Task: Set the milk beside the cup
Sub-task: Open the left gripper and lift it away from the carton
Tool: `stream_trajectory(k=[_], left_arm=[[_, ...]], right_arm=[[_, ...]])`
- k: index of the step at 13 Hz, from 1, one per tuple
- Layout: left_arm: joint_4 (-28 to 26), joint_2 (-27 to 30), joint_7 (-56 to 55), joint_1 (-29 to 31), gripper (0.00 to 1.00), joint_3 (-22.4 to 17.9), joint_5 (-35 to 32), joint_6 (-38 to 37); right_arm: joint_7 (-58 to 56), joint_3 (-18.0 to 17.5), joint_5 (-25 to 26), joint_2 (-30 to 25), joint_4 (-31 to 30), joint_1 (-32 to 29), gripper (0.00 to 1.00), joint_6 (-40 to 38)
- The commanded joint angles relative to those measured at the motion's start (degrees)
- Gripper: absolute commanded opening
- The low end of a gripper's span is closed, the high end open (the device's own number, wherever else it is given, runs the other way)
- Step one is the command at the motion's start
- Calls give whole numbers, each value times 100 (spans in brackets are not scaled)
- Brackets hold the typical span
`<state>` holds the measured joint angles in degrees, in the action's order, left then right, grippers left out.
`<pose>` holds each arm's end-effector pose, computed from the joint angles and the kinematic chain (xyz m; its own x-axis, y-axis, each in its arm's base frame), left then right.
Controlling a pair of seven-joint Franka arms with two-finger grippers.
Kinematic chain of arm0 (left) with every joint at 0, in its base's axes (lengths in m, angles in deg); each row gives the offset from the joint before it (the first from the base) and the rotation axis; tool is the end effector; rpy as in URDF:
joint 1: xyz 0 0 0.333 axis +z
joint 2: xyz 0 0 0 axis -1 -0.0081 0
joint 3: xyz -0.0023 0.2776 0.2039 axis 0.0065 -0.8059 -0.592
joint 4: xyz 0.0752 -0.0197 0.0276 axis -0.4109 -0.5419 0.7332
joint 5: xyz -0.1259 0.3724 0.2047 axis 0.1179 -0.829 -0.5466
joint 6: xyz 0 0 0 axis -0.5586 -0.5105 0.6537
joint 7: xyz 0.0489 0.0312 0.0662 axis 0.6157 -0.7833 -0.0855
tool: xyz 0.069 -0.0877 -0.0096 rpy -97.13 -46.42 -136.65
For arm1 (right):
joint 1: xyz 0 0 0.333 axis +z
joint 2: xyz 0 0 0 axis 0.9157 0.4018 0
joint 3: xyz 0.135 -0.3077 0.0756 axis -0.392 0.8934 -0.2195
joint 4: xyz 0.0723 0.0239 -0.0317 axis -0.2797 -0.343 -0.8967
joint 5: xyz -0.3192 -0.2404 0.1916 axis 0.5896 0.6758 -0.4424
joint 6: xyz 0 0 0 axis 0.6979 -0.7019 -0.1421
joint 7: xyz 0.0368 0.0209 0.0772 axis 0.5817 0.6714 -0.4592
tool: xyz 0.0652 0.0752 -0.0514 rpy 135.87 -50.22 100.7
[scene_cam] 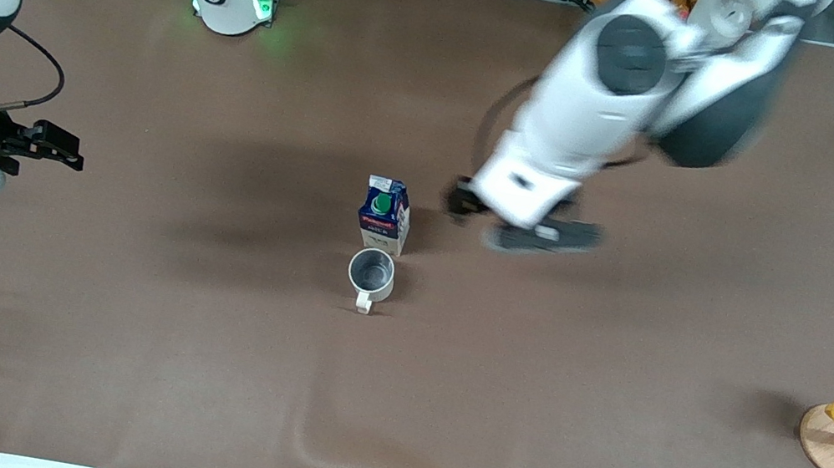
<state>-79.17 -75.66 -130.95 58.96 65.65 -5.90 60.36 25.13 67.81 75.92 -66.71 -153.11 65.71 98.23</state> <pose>0.6369 -0.3862 0.5707 0.9591 0.2823 0.0215 0.2777 -0.9527 0.1232 0.6664 -0.0107 0.5301 0.9761 0.2083 -0.0617 0.2029 -0.9755 -0.0847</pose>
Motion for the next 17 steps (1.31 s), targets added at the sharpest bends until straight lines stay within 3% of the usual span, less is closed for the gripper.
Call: stream_trajectory(k=[1, 5, 13, 17], left_arm=[[-273, 524, 446, 717, 100, 69, -510, -518], [-439, 990, 1221, 1517, 100, 69, -538, -1134], [-1600, 2212, 2425, 2371, 100, 130, -520, -1179], [-2065, 2625, 3050, 2792, 100, 507, -459, -1170]], right_arm=[[-24, -84, 78, -156, -168, -72, 100, 68], [-24, -84, 95, -155, -159, -72, 100, 86], [2, -84, 279, -199, -159, -28, 100, 103], [46, -84, 332, -681, -518, -81, 100, 77]])
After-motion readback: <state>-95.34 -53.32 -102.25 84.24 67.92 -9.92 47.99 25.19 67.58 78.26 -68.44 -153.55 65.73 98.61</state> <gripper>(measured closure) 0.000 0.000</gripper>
